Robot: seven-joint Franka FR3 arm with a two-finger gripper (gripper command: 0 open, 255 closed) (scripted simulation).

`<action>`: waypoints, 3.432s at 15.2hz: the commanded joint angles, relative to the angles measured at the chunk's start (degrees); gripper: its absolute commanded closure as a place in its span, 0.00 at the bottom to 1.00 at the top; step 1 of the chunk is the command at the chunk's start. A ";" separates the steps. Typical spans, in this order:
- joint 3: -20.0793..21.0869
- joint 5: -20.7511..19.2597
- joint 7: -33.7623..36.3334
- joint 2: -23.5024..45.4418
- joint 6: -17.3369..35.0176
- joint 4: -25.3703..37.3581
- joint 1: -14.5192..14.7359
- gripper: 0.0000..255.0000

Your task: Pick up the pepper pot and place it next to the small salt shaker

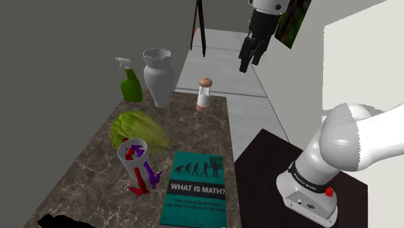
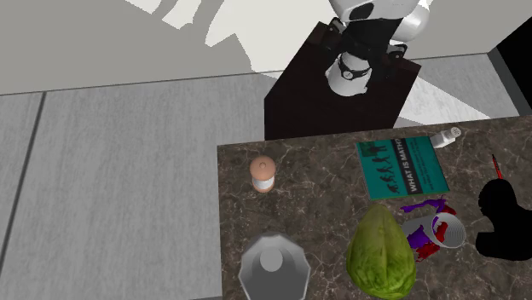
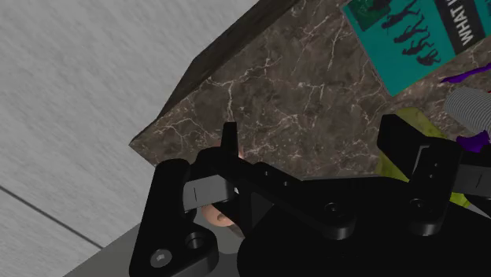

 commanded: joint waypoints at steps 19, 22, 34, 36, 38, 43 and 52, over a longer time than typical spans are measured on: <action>-6.26 4.77 -1.28 38.72 20.02 15.56 -3.55 0.00; -6.87 6.06 -1.74 43.81 21.09 19.07 -4.02 0.00; -6.56 6.73 -2.15 45.98 26.69 15.64 -3.73 0.00; -6.56 6.73 -2.15 45.98 26.69 15.64 -3.73 0.00; -6.56 6.73 -2.15 45.98 26.68 15.64 -3.73 1.00; -6.57 6.73 -2.17 45.96 26.68 15.63 -3.74 1.00; -6.60 6.26 -1.54 44.41 23.04 17.76 -3.76 1.00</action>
